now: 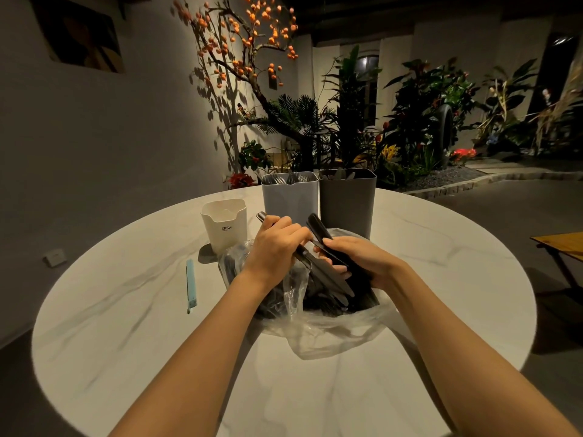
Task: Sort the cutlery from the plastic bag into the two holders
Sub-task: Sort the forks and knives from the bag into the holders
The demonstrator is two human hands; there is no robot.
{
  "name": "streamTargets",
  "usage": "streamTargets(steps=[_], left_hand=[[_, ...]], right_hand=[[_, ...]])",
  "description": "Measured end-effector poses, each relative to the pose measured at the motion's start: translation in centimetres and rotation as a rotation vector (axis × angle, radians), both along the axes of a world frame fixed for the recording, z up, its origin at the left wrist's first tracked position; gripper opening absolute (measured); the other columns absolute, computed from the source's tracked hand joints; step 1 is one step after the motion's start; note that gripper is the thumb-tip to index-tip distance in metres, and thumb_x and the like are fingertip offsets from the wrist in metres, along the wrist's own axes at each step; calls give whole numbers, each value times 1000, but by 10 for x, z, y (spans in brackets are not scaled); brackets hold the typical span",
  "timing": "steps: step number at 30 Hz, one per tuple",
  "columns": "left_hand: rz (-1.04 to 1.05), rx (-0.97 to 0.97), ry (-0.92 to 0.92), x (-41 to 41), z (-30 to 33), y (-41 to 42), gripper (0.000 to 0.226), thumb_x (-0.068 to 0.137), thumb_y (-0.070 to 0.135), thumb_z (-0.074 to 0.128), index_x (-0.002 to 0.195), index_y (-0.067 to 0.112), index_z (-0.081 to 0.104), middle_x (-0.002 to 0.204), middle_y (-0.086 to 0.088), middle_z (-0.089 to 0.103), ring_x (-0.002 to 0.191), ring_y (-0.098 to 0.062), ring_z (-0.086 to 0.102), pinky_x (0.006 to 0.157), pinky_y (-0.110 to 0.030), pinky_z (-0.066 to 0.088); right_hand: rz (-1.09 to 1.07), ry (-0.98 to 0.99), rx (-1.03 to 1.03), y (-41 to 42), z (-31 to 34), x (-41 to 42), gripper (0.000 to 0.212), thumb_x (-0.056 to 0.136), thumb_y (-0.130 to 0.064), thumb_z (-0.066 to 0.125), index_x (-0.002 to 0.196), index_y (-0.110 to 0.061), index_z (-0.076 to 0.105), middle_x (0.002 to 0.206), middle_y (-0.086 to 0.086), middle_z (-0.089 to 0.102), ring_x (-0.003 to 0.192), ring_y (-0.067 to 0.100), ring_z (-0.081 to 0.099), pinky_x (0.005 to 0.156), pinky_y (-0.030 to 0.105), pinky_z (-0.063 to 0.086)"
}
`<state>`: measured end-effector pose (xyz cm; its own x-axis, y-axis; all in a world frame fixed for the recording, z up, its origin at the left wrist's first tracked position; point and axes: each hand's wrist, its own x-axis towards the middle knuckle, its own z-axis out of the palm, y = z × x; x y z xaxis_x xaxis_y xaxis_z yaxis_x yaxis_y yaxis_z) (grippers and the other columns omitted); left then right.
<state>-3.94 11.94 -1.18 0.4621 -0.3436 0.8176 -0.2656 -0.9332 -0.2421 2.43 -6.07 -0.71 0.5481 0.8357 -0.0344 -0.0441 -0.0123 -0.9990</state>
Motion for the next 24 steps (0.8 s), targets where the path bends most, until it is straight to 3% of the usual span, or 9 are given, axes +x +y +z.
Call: streamTargets(steps=[4,7,9,12,14,16,20,24], left_hand=[[-4,27,97,2,-1,-1,20,68,2,76,84,12,69,72,-1,67,66,-23,57,74,-29,30],[-2,-16,170,0,-2,-1,40,62,10,73,101,12,66,78,-2,67,69,-22,57,73,-28,31],[-5,-98,150,-2,2,-3,50,65,3,75,110,13,58,75,-4,65,65,-23,55,71,-25,28],[4,-45,95,-2,9,-4,30,82,9,64,112,14,64,77,-3,64,67,-23,58,74,-25,31],[28,13,151,-1,9,-2,36,78,7,72,111,20,70,84,-4,60,69,-24,58,75,-30,38],[60,37,252,-3,9,-3,46,74,5,78,114,26,69,102,-7,57,80,-28,59,80,-37,43],[130,68,403,-10,14,-6,42,89,14,63,125,33,56,142,-2,36,118,-23,44,103,-40,27],[183,122,521,-8,15,-3,38,94,17,55,126,36,51,127,9,49,113,-14,45,98,-34,23]], right_hand=[[-139,-143,-123,-1,-3,3,28,100,-31,46,97,-9,62,79,4,55,70,14,51,64,23,44],[-85,-54,-57,-2,-1,3,26,102,-26,42,100,-8,60,73,5,50,58,11,46,52,17,41],[-111,-128,-126,-2,0,2,28,102,-28,44,111,-7,60,83,9,56,64,14,52,55,17,44],[-124,-283,-239,-1,0,-1,32,100,-29,47,124,-12,59,108,15,65,91,20,59,72,23,49],[-70,-288,-231,0,0,-4,26,102,-22,42,123,-15,57,106,12,64,90,19,60,71,21,49],[-53,-305,-239,0,0,-3,26,103,-15,38,122,-16,56,105,8,63,91,19,59,72,21,51],[-26,-364,-293,0,-6,7,21,99,-13,48,113,-15,63,109,16,64,96,27,60,82,35,51],[20,-480,-346,2,-6,9,19,98,-10,50,110,-19,61,105,8,64,94,20,60,86,30,49]])
